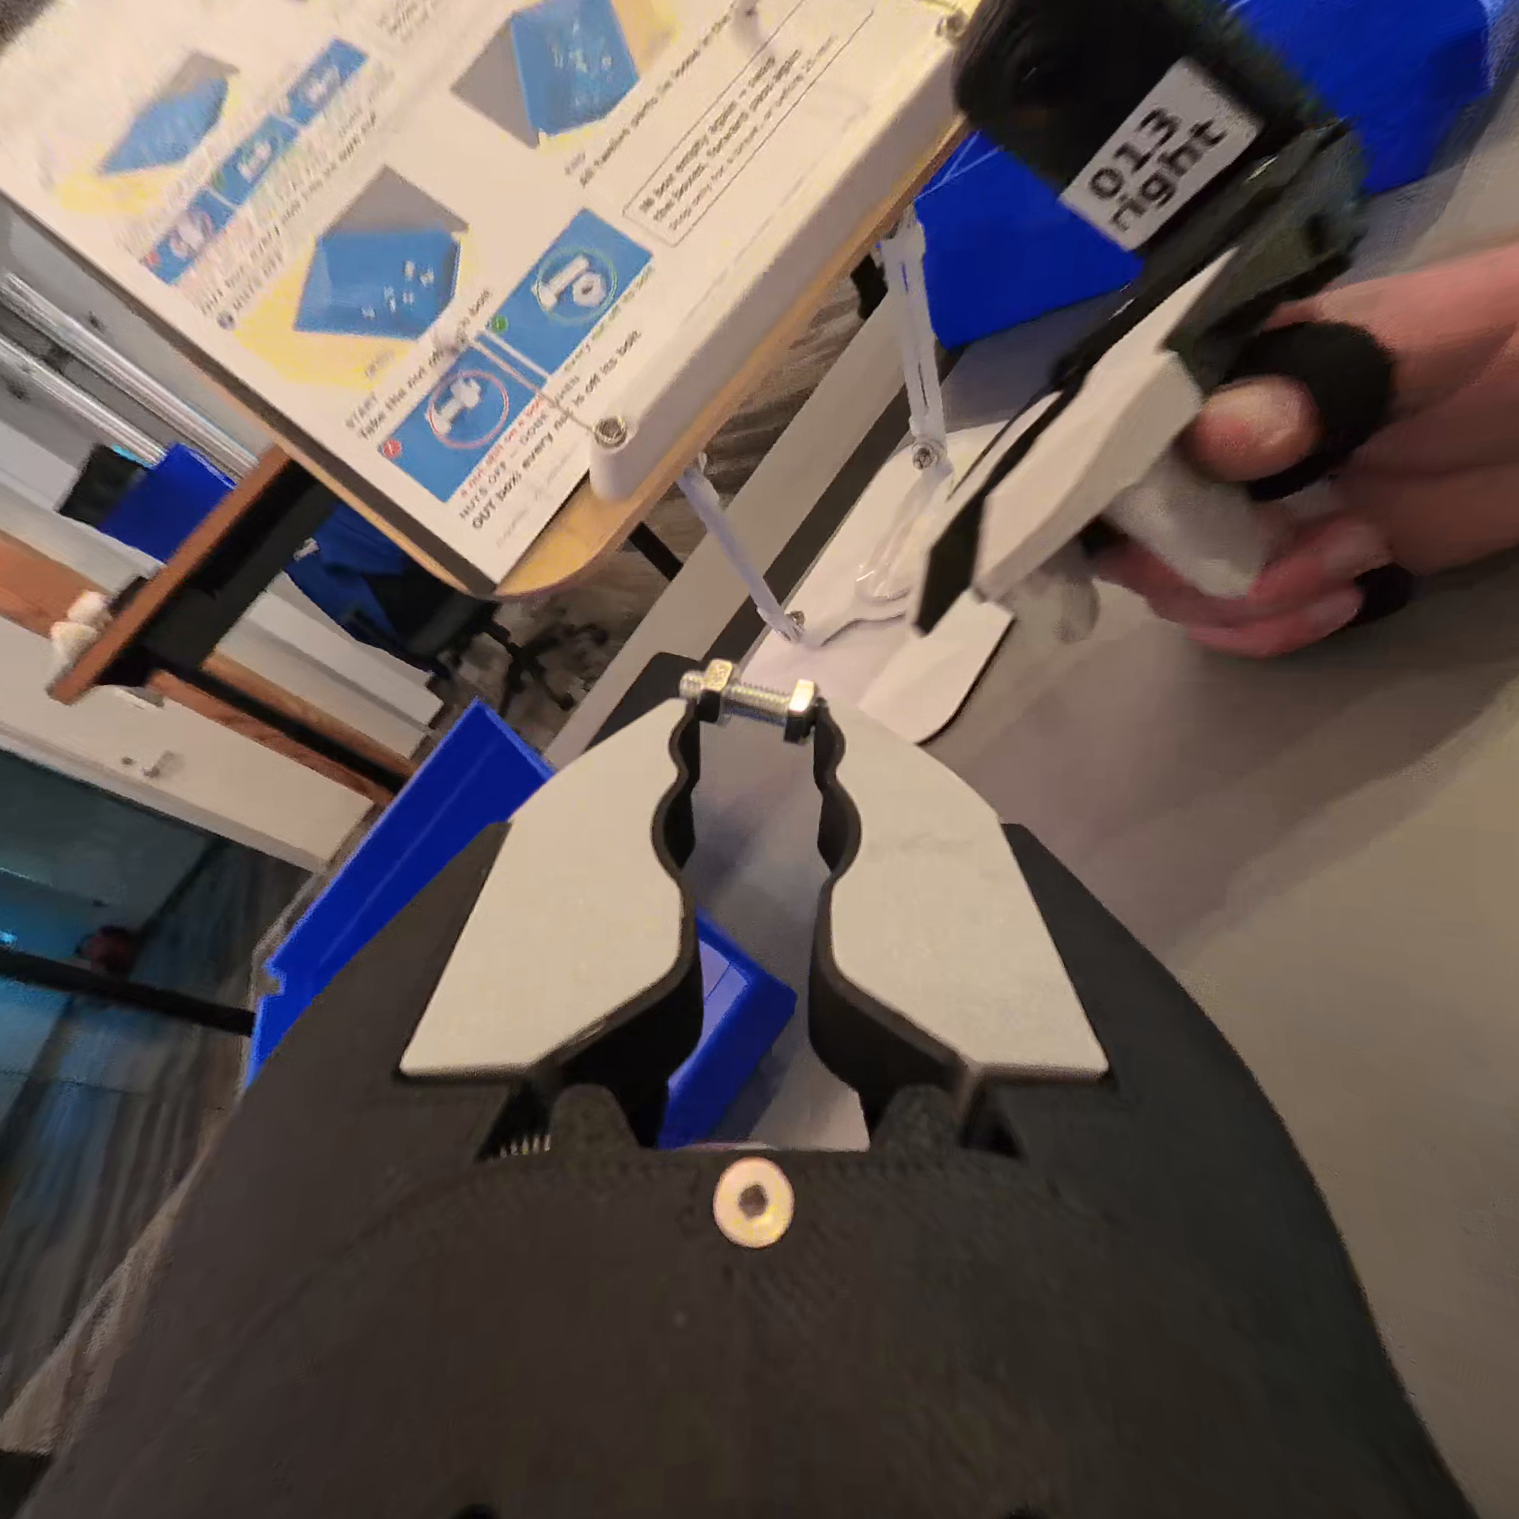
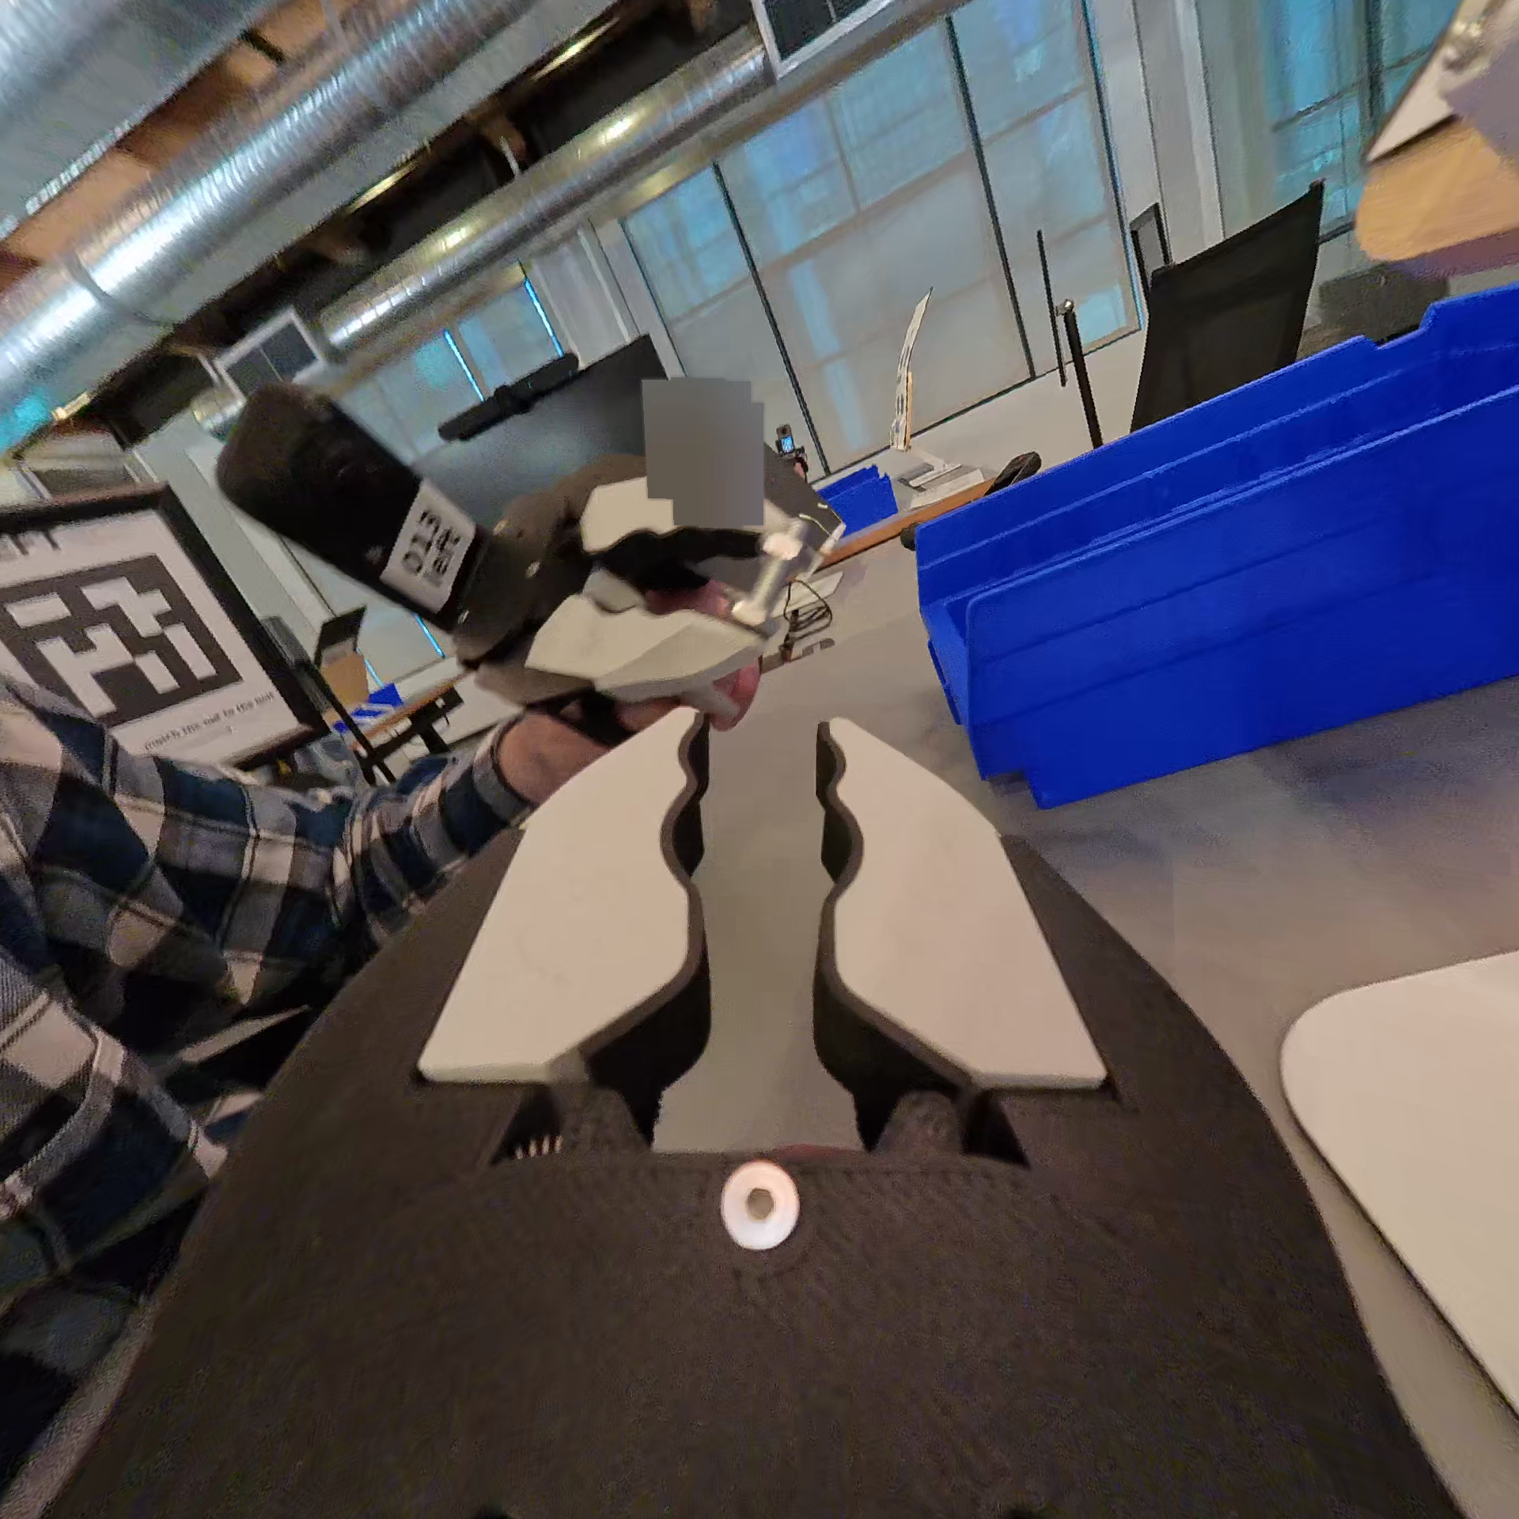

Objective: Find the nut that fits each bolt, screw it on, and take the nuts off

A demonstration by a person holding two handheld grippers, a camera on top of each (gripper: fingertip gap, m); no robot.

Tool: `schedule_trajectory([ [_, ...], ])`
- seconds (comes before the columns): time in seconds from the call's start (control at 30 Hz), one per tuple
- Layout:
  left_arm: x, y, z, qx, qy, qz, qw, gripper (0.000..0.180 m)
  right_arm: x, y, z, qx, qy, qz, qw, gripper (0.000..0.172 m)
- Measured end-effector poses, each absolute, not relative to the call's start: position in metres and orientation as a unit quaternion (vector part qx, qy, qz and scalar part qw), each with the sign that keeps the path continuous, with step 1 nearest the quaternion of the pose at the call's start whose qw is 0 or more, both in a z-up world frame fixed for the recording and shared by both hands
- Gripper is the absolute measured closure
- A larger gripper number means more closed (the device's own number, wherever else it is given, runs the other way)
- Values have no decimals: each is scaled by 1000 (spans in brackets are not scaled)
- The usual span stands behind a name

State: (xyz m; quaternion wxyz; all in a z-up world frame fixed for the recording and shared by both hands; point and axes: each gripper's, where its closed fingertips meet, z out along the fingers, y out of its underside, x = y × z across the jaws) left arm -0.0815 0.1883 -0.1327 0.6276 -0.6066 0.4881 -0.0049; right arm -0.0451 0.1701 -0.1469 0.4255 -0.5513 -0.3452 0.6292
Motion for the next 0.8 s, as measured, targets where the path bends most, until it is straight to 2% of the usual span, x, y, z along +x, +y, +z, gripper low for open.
schedule_trajectory([
  [0.13,-70,178,-132,-581,507,-3,637,155,-57,176,-148,-554,-331,650,401,138],
  [0.37,-57,173,-145,-566,536,-1,626,155,-56,173,-145,-536,-328,682,374,140],
  [0.57,-43,166,-156,-541,568,8,620,155,-56,163,-142,-515,-334,714,339,144],
  [0.67,-40,162,-156,-532,574,-4,623,154,-58,159,-143,-512,-341,717,328,156],
  [0.8,-38,157,-153,-524,575,-11,629,154,-56,155,-141,-504,-352,715,333,157],
])
